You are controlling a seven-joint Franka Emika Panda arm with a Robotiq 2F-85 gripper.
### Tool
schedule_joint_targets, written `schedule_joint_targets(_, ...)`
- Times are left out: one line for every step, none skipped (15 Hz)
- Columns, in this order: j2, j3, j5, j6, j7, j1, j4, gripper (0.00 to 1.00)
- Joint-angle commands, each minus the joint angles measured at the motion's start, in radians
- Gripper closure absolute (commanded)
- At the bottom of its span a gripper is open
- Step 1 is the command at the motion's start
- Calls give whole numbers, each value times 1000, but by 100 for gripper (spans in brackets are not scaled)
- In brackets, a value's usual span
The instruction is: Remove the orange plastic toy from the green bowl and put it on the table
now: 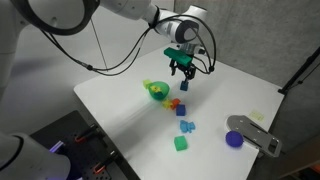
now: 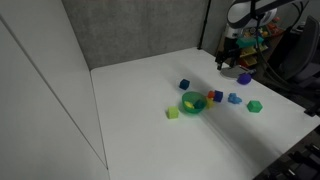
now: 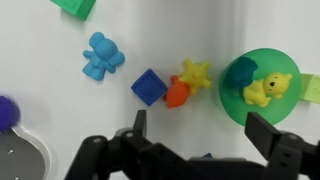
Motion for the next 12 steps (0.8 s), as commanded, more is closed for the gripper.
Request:
schedule_joint_targets(-119, 8, -14, -34, -14, 11, -82, 0)
schedule_joint_targets(-148, 8, -18, -31, -13, 17, -105, 0)
schedule_joint_targets(-177, 9, -20, -28, -12, 23, -129, 0)
schedule_joint_targets(-210, 9, -26, -17, -9, 31, -161, 0)
schedule_joint_targets(-239, 8, -32, -14, -6, 39, -188, 0)
schedule_joint_targets(-277, 8, -44, -11, -3, 49, -226, 0)
schedule_joint_targets(-308, 9, -53, -8, 1, 57, -257, 0)
schedule_joint_targets(-342, 10, -63, -9, 5, 65, -290, 0)
schedule_joint_targets(-376, 11, -76, -6, 11, 74, -322, 0)
schedule_joint_targets(-409, 12, -86, 2, 20, 83, -354, 0)
schedule_joint_targets(-437, 14, -95, -1, 26, 90, -379, 0)
schedule_joint_targets(-463, 15, -101, -2, 32, 96, -401, 0)
